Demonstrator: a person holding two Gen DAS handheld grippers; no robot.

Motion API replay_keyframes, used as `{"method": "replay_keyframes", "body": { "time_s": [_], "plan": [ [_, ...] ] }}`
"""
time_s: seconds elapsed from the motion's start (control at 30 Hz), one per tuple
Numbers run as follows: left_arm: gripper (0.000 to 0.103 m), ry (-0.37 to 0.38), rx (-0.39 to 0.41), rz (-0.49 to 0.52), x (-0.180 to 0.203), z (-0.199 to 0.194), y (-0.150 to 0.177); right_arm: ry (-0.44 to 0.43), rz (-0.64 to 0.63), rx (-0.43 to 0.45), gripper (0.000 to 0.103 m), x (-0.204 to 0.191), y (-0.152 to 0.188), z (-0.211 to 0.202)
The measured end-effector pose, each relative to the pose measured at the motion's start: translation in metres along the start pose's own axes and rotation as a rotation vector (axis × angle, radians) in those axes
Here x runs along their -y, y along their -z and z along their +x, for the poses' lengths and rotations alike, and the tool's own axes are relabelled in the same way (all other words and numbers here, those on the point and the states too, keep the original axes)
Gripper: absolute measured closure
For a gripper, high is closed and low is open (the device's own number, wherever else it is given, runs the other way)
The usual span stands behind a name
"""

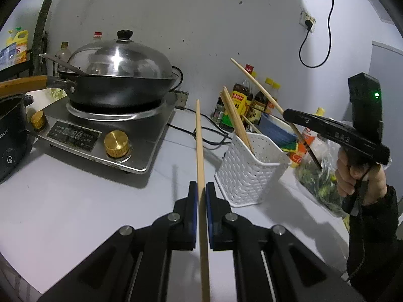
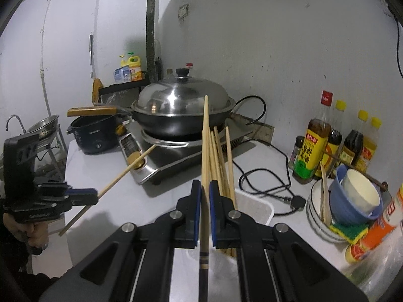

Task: Organize utensils
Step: 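Lift both held chopsticks and carry them over the white basket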

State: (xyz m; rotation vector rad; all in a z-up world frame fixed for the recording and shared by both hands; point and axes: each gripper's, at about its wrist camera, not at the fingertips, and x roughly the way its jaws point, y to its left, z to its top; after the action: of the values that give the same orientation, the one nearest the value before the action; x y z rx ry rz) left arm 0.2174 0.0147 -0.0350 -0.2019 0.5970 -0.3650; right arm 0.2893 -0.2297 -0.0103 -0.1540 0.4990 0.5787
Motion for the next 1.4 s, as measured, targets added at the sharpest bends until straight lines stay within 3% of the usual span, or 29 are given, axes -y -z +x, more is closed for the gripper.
{"method": "replay_keyframes", "body": {
  "time_s": [0.5, 0.87, 1.17, 1.27, 1.33, 1.4],
  "plan": [
    [0.097, -0.008, 0.046, -0.032, -0.026, 0.001, -0.009, 0.046, -0.032, -0.028, 0.097, 0.011, -0.027, 0.064],
    [0.098, -0.008, 0.034, -0.046, -0.033, 0.015, -0.009, 0.026, -0.009, -0.105, 0.097, 0.020, 0.000, 0.095],
    [0.098, -0.006, 0.036, -0.038, -0.020, 0.015, -0.013, 0.012, -0.005, -0.194, 0.096, 0.022, 0.030, 0.093],
    [0.098, -0.005, 0.040, -0.026, -0.011, 0.014, -0.015, 0.008, -0.016, -0.192, 0.088, 0.020, 0.035, 0.084],
    [0.098, -0.004, 0.041, -0.020, -0.006, 0.014, -0.018, 0.000, -0.014, -0.181, 0.078, 0.020, 0.036, 0.077],
    [0.098, -0.003, 0.044, -0.011, 0.002, 0.015, -0.020, -0.005, -0.014, -0.164, 0.077, 0.022, 0.037, 0.068]
  ]
}}
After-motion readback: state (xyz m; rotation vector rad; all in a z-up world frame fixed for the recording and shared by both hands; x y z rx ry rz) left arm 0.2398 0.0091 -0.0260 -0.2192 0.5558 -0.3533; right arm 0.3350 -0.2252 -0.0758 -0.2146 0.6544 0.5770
